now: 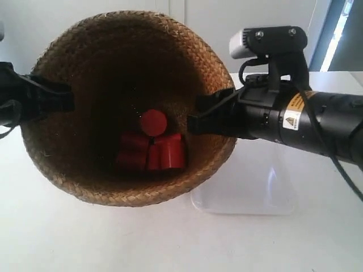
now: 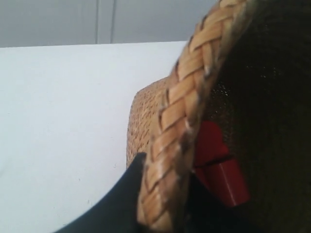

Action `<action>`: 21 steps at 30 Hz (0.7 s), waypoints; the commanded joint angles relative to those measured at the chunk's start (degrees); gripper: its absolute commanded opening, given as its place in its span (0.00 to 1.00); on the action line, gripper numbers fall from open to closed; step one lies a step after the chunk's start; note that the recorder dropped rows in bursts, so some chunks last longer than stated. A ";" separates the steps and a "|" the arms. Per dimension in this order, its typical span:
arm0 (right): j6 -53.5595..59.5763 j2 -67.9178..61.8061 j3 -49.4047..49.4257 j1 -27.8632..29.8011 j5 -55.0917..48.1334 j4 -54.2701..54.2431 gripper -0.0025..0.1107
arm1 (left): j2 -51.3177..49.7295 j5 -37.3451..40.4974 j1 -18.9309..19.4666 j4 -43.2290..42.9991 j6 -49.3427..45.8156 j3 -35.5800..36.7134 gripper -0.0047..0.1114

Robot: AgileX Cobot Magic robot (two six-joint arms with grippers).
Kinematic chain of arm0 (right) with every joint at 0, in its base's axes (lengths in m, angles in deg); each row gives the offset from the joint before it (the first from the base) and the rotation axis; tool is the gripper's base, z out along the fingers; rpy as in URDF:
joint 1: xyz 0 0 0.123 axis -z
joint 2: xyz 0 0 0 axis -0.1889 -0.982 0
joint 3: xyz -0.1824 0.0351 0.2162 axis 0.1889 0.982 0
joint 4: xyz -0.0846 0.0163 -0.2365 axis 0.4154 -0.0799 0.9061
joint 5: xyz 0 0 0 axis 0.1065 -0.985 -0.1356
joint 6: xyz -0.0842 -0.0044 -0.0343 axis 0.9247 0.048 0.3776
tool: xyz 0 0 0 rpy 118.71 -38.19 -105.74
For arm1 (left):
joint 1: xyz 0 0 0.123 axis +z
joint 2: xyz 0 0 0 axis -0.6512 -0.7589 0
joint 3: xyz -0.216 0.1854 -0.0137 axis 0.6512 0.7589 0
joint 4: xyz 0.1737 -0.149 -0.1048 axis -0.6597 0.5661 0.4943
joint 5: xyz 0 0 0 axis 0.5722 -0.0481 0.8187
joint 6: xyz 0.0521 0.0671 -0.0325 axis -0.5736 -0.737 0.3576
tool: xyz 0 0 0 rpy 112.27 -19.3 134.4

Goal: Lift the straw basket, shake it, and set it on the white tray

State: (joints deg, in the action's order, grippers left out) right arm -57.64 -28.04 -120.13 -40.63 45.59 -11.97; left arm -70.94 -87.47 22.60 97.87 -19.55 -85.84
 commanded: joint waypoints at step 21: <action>-0.12 -1.17 2.25 -4.49 10.41 -3.17 0.02 | 5.97 -6.88 -6.25 -8.98 -2.18 2.71 0.04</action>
State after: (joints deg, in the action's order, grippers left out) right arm -58.79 -29.77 -117.32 -44.61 54.43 -15.61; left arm -65.57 -93.77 16.91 90.09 -20.36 -82.62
